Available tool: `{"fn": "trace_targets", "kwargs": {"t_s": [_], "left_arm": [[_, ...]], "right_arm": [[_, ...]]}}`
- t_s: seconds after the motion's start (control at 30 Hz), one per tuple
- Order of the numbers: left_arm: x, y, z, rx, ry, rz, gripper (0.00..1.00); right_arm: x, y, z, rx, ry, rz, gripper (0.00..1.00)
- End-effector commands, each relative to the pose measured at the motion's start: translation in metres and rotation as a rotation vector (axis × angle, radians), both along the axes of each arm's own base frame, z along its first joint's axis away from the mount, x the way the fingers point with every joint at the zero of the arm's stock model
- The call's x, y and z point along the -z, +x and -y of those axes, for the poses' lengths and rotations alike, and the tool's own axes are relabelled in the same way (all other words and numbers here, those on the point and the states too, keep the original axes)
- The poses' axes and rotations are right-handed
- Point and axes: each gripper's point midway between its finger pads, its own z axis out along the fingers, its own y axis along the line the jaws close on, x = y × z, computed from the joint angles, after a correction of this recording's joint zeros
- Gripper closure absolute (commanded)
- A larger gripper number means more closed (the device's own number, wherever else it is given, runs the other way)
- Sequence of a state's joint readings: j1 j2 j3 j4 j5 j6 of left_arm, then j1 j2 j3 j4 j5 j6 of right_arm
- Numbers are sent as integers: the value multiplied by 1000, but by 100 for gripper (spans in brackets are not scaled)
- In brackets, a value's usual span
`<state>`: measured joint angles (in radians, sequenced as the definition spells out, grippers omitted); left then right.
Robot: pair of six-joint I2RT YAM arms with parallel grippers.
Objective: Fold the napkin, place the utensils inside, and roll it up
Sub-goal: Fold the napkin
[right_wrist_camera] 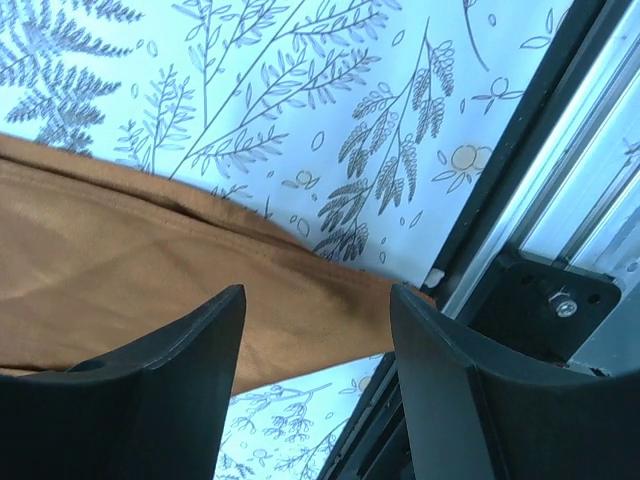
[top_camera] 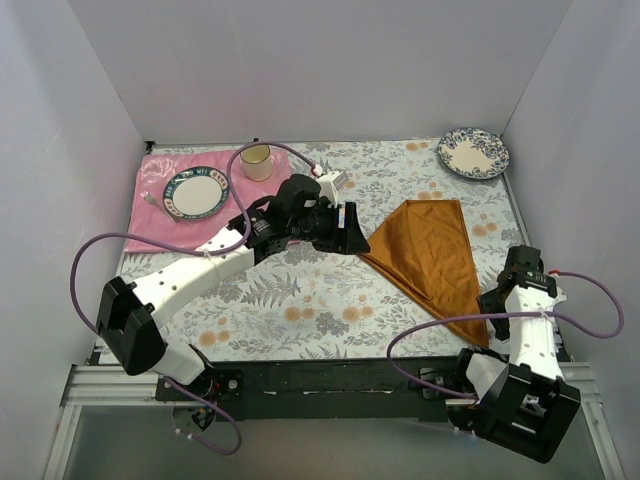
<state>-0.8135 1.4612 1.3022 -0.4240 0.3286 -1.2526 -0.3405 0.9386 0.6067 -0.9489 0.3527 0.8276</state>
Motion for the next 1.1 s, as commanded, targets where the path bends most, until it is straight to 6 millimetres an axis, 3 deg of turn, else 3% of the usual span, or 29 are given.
{"fn": "trace_targets", "kwargs": {"t_s": [0.0,0.07,0.2,0.27,0.33,0.4,0.5,0.6,0.63,0.7,0.73,0.83,0.9,0.93,1.07], "left_arm": [[8,-7,-1,28,-8,-19,37],[17,-4,1,17,-2,-37,37],[28,0,22,56,-26,-107,38],[48,4,32,56,-13,-167,39],[52,7,39,66,-15,-186,41],[63,11,43,55,1,-213,43],[63,16,41,28,9,-199,43],[64,25,36,-25,33,-167,43],[63,27,35,-35,37,-160,43],[66,29,32,-53,46,-153,43],[64,29,31,-57,46,-149,42],[71,29,26,-68,66,-144,42],[74,30,22,-82,77,-135,42],[75,31,20,-84,82,-129,42],[75,35,16,-85,90,-123,42]], "right_arm": [[14,-1,14,-16,-17,-60,33],[21,5,12,-61,39,-84,32],[9,31,28,-171,-8,-52,35],[8,37,23,-221,10,-17,36],[3,55,11,-298,44,83,44],[-1,62,9,-330,21,122,44],[-17,88,3,-427,-18,217,44],[-31,128,-24,-606,-21,310,44],[-25,137,-44,-698,8,304,44],[-28,157,-57,-760,-5,317,46],[-17,161,-67,-807,7,281,51],[-12,182,-87,-872,19,270,62],[-15,195,-92,-893,-26,270,66],[-17,205,-105,-933,-34,275,66],[-9,223,-123,-964,-22,232,73]]}}
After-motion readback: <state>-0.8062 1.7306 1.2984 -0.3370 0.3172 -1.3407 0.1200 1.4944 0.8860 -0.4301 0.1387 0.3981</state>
